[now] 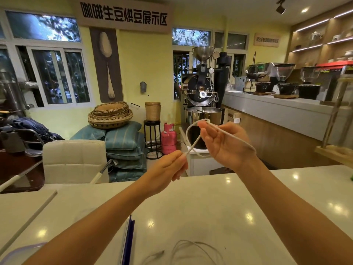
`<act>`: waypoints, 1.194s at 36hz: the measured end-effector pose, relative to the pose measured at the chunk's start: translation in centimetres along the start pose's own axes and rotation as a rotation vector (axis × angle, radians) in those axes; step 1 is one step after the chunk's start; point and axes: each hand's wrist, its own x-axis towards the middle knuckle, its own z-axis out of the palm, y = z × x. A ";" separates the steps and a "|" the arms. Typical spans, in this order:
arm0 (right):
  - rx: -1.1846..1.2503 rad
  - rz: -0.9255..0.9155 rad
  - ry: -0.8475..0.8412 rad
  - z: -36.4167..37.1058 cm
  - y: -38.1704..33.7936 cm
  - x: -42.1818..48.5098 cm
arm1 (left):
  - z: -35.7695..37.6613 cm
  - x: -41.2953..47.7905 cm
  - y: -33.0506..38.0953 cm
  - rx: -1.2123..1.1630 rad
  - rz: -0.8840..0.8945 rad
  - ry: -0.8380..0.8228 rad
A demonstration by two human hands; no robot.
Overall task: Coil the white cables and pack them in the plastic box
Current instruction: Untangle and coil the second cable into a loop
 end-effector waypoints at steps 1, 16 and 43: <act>0.006 -0.013 0.020 0.1 0.1 0.2 | 0.1 0.1 0.2 -0.021 -0.004 0.013; -0.450 0.111 0.314 -0.3 5.6 1.8 | 0.1 2.9 3.1 -0.237 -0.100 0.230; -1.107 0.022 0.614 -8.1 4.5 1.7 | -2.5 1.9 6.1 -0.480 -0.056 0.153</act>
